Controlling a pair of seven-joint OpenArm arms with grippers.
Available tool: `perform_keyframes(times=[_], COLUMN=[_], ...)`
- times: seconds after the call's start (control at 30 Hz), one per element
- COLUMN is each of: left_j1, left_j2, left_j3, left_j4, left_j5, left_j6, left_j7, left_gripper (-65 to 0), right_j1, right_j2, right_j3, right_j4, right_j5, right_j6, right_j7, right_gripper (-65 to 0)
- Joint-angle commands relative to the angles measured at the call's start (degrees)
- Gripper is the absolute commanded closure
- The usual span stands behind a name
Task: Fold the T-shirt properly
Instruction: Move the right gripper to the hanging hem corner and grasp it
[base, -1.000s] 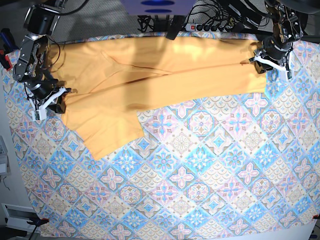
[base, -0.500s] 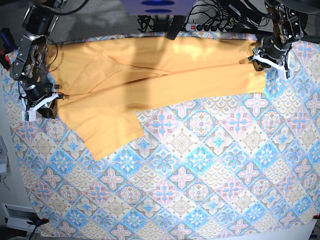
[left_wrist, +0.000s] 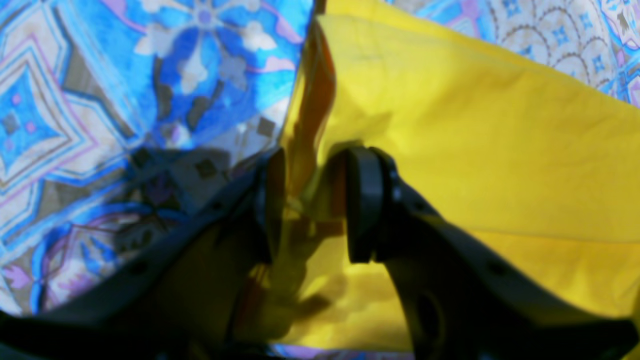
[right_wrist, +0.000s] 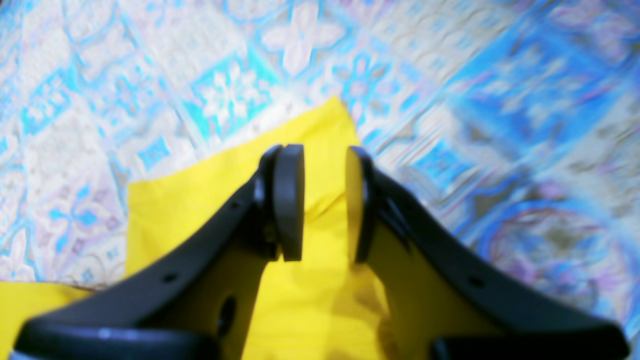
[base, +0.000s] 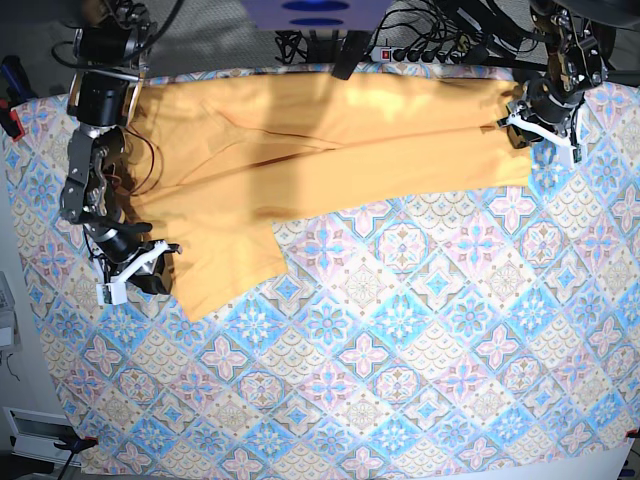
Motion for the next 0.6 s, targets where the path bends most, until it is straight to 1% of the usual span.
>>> perform_keyframes(times=[0.0,0.17,0.3,0.4,0.5,0.57], left_j1=[-0.2,-1.0,-1.0,-1.0,-1.0,-1.0], left_j2=[-0.5,-0.5,-0.5,-0.1,0.4,0.5], left_j3=[-0.3,-0.3,-0.3,-0.2,-0.2,-0.2], left_j4=[0.8,0.8,0.8,0.8,0.8,0.8], left_j5=[-0.7,-0.7,-0.7,-0.7,-0.7,-0.7], left_j6=[-0.3,-0.3,-0.3,-0.3,-0.3,-0.4], left_j7=[-0.9,-0.6,-0.5,-0.5,-0.5,-0.3], left_gripper=[-20.3,-20.4,-20.5,-22.5,-27.7,-31.2], right_j1=[2.6,8.8,10.9,11.8,12.2,12.3], right_j2=[1.1,1.2,1.2,1.2,1.2,1.2], right_j3=[-0.1,-0.1,-0.1,-0.1,-0.1,-0.1], right_j4=[-2.0,-13.0,-15.0,-15.2,-15.2,-15.2], right_j5=[0.7,0.7,0.7,0.7,0.7,0.7], right_j6=[0.2,0.2,0.2,0.0,-3.9,-5.5], right_j7=[1.2,1.5,1.5,1.5,1.6,1.6], right_gripper=[-14.4,-14.4,-14.9,-19.2,-21.9,-22.6])
